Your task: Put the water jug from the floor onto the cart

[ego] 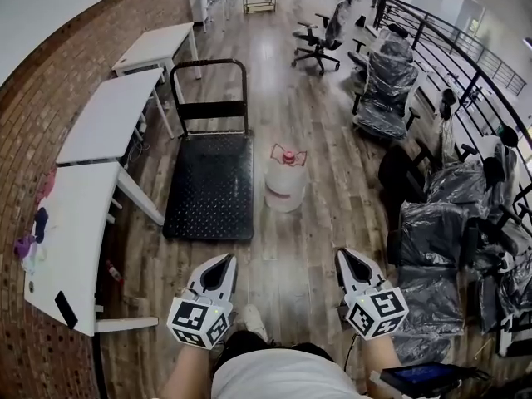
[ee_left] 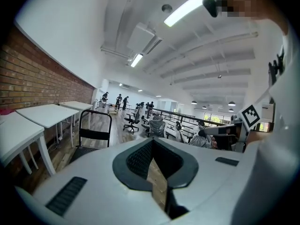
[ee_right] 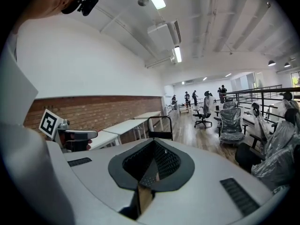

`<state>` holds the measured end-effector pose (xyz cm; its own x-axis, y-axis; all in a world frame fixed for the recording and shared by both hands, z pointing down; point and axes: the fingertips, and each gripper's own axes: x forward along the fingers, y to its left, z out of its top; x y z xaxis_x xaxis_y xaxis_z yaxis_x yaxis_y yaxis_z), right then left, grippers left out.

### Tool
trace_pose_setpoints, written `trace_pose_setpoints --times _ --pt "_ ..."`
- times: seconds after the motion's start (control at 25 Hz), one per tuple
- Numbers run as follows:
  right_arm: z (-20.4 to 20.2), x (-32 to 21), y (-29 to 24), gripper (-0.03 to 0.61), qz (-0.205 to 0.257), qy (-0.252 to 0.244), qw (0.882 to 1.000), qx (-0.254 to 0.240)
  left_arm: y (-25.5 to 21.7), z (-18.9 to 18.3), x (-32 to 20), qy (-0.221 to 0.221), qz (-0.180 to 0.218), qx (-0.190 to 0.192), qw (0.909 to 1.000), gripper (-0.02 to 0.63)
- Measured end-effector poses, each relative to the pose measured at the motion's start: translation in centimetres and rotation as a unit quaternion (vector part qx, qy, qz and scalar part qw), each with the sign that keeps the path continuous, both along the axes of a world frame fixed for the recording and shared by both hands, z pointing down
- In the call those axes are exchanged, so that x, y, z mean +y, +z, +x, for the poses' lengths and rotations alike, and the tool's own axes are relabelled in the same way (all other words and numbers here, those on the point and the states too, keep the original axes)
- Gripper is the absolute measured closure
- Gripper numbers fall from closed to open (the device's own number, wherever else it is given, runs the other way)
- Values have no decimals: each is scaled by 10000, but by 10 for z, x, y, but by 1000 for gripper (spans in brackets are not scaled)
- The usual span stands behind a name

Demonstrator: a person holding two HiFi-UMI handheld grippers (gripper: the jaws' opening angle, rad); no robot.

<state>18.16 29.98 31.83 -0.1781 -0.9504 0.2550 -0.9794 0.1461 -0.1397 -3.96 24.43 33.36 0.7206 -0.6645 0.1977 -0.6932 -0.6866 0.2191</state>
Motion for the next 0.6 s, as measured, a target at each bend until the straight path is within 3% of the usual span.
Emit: trace_pose_setpoints --times 0.32,0.6 --pt "-31 -57 -2 577 -53 91 9998 196 7 -24 -63 111 -77 71 9999 615" --pt "-40 -84 9 577 -214 130 9993 273 16 -22 -92 297 -152 102 9994 615"
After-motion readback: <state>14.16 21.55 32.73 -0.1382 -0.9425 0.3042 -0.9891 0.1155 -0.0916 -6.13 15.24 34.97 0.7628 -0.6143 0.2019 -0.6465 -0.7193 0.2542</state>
